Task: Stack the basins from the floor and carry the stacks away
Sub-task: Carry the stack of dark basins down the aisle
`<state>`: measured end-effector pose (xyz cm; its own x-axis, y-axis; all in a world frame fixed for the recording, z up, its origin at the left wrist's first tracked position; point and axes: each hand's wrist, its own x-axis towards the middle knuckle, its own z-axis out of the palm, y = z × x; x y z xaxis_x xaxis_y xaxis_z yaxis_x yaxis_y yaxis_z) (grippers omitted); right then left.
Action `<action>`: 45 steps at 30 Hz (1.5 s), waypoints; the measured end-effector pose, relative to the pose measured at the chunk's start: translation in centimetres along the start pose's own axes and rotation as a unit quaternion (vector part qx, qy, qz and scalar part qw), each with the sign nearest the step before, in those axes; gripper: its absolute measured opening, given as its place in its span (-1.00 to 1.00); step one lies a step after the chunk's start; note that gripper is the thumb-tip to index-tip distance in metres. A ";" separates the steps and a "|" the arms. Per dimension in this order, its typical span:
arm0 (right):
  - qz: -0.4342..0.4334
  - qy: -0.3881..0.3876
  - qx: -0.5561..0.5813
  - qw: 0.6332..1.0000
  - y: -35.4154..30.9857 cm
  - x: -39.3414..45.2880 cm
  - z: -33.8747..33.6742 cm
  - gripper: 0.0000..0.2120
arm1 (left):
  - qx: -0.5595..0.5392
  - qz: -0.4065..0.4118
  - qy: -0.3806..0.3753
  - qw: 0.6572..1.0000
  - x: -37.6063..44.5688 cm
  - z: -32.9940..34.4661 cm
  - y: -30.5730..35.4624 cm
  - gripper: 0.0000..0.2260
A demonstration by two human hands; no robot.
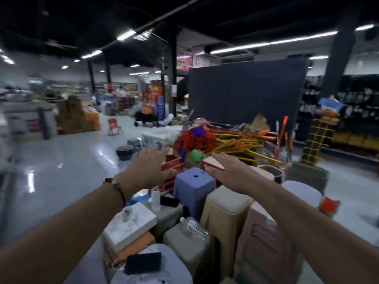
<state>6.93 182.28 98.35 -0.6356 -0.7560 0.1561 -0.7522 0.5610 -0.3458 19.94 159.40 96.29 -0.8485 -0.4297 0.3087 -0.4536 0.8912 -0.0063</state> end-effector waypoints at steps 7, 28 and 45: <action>-0.139 -0.067 0.022 0.988 -9.0 1.2 3.5 -0.32 | 0.036 -0.174 -0.043 0.983 -12.3 -4.4 -5.6 -0.23; -0.204 -0.114 0.185 0.955 -37.2 1.5 18.0 -0.32 | 0.014 -0.311 -0.081 0.947 -28.0 -6.1 -34.1 -0.20; -0.174 -0.132 0.071 0.973 -45.6 13.2 28.6 -0.33 | 0.002 -0.283 -0.108 0.953 -21.4 0.8 -47.6 -0.24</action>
<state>37.78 137.05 89.76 -0.2657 -0.9627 0.0505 -0.8707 0.2171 -0.4414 59.50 126.02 89.23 -0.5030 -0.8621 0.0609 -0.8564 0.5067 0.0990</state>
